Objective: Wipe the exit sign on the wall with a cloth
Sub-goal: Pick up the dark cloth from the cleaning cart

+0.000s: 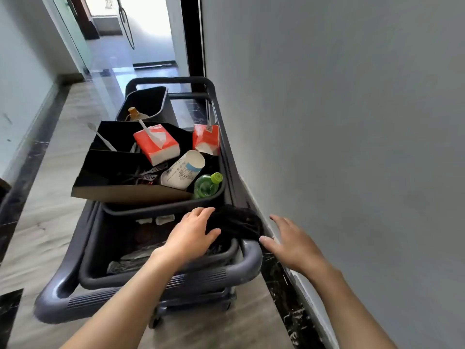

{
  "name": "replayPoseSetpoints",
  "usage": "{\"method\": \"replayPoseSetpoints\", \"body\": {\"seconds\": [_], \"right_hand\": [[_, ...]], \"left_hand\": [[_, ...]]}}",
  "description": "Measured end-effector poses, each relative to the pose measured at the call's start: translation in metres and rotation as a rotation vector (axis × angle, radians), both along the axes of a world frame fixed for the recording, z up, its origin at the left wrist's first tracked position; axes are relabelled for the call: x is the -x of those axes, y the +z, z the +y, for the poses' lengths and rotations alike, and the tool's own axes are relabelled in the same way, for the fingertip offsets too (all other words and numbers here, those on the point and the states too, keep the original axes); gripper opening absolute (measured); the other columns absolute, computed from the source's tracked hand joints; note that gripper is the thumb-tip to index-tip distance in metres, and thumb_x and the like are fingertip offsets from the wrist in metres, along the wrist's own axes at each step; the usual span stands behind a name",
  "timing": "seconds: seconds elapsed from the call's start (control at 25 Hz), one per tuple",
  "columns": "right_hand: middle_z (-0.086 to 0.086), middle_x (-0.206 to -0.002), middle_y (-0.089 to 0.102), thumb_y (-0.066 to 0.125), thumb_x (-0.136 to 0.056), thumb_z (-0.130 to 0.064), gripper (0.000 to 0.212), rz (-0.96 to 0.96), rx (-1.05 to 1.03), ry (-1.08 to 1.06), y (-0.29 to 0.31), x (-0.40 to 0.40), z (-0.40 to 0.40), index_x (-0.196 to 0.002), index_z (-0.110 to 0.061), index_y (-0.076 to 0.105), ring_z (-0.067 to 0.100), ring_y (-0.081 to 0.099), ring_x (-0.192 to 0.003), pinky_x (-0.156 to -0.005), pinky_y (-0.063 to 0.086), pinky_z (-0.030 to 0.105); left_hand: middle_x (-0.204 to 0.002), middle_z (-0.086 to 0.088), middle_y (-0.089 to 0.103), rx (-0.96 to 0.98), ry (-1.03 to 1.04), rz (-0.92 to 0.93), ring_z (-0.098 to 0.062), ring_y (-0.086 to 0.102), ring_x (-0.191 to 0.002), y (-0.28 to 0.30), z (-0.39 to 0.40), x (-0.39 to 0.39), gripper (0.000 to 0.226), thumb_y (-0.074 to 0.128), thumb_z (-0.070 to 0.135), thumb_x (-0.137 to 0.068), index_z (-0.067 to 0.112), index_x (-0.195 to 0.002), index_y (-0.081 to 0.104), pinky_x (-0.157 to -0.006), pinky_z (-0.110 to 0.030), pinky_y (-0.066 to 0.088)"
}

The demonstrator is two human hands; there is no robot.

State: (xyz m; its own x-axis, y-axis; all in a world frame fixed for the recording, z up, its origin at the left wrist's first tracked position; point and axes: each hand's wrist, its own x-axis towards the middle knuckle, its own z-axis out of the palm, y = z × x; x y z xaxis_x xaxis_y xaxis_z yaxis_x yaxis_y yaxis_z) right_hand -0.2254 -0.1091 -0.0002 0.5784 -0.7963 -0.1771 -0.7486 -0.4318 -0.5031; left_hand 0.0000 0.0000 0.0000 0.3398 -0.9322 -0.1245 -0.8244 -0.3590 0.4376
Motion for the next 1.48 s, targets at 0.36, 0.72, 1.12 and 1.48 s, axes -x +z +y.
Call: {"method": "replayPoseSetpoints", "body": {"seconds": [0.36, 0.72, 1.12, 1.48], "right_hand": [[-0.003, -0.157, 0.029, 0.058, -0.085, -0.055, 0.084, -0.019, -0.189, -0.006, -0.035, -0.033, -0.028, -0.153, -0.024, 0.02, 0.019, 0.034, -0.14, -0.11, 0.035, 0.038], [-0.006, -0.138, 0.053, 0.062, -0.085, -0.045, 0.071, -0.072, -0.347, -0.045, -0.053, -0.054, -0.041, -0.147, -0.031, 0.031, 0.016, 0.051, -0.125, -0.098, 0.042, 0.029], [-0.012, -0.088, 0.063, 0.065, -0.081, -0.05, 0.027, -0.013, -0.159, -0.191, -0.04, -0.053, -0.028, -0.103, -0.036, 0.058, 0.011, 0.056, -0.077, -0.063, 0.038, 0.026], [-0.008, -0.103, 0.07, 0.07, -0.08, -0.039, 0.035, -0.039, -0.09, -0.235, -0.002, -0.031, -0.001, -0.113, -0.037, 0.06, 0.018, 0.063, -0.093, -0.07, 0.044, 0.028]], "left_hand": [[-0.156, 0.0, 0.028, -0.096, 0.0, 0.16, -0.021, 0.026, -0.142, -0.032, -0.026, -0.024, 0.073, 0.061, 0.037, -0.089, 0.023, -0.151, 0.025, -0.113, -0.036, 0.028], [-0.151, -0.003, 0.04, -0.133, -0.015, 0.219, -0.02, 0.036, -0.138, -0.06, -0.041, -0.039, 0.076, 0.066, 0.035, -0.086, 0.022, -0.15, 0.027, -0.109, -0.031, 0.032], [-0.092, 0.0, 0.062, -0.006, -0.01, 0.319, -0.016, 0.059, -0.086, -0.054, -0.043, -0.04, 0.011, 0.065, 0.03, -0.083, 0.023, -0.092, 0.066, -0.069, -0.025, 0.039], [-0.077, 0.007, 0.067, 0.14, 0.057, 0.497, -0.008, 0.06, -0.069, -0.013, -0.033, -0.042, 0.006, 0.066, 0.027, -0.085, 0.03, -0.086, 0.061, -0.058, -0.024, 0.045]]}}
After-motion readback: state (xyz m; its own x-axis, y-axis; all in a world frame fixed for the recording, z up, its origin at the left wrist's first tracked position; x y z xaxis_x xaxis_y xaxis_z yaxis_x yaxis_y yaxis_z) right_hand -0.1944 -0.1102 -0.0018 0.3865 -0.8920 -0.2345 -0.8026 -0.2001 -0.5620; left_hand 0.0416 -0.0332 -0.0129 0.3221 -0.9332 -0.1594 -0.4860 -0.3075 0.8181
